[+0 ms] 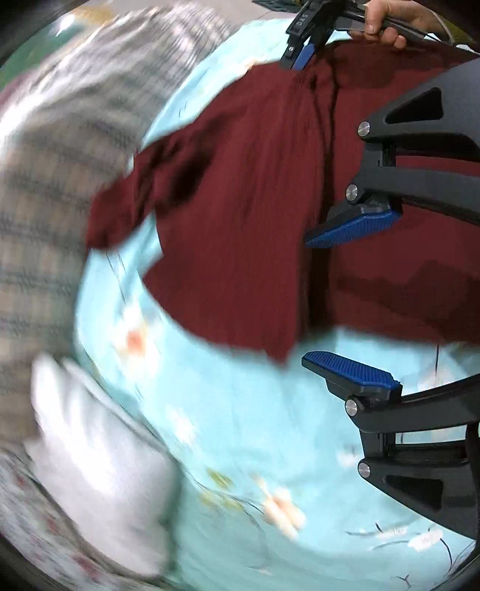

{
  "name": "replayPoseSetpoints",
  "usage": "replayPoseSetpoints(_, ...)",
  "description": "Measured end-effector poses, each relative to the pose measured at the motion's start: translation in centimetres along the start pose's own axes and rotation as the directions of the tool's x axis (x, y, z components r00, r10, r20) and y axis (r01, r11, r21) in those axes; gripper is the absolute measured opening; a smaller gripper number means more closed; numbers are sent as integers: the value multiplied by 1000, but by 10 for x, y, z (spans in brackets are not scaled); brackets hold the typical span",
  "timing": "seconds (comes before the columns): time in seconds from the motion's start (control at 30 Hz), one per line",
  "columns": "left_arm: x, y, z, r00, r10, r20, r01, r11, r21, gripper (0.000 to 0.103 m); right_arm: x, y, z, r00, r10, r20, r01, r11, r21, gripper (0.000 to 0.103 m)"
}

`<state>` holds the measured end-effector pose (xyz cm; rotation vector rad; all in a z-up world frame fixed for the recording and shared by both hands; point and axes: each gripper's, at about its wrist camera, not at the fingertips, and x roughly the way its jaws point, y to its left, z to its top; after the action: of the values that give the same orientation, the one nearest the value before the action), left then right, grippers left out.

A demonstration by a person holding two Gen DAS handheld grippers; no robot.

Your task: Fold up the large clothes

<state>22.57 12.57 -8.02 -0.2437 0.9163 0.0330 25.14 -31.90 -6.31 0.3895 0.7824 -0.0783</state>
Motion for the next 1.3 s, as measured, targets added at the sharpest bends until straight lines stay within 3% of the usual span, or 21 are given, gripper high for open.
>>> replayPoseSetpoints(0.13,11,16,1,1000,5,-10,-5,1000,-4,59,29,6,4,998,-29,-48,27,999,-35,62)
replayPoseSetpoints(0.2,19,12,3,1000,-6,-23,6,1000,5,59,35,15,5,996,-16,-84,11,998,-57,3)
replayPoseSetpoints(0.27,24,4,4,1000,-3,-22,4,1000,17,59,25,16,7,998,10,-62,-13,999,-48,4)
replayPoseSetpoints(0.4,34,-8,2,1000,19,-13,-18,999,39,59,-29,4,16,996,47,75,-48,999,2,3)
replayPoseSetpoints(0.5,36,-17,6,1000,24,-4,-24,999,43,58,-58,-16,20,989,-19,144,14,999,35,3)
replayPoseSetpoints(0.67,40,-16,7,999,52,3,-52,998,27,55,-52,-49,15,992,-74,102,63,993,105,3)
replayPoseSetpoints(0.73,38,-9,8,998,58,13,-58,998,0,49,-46,-52,13,993,-79,84,70,992,101,3)
replayPoseSetpoints(0.83,36,1,9,998,53,22,-52,997,-52,49,-42,-49,8,993,-86,76,80,993,85,3)
replayPoseSetpoints(1.0,36,2,8,998,59,25,-58,997,-51,48,-41,-52,6,993,-93,66,87,993,85,3)
replayPoseSetpoints(1.17,24,13,7,1000,-6,-25,4,997,-78,47,-40,-59,4,996,-76,47,70,989,132,6)
replayPoseSetpoints(1.3,-12,2,3,994,-105,25,105,994,-9,44,-62,-53,3,990,-90,110,76,989,128,6)
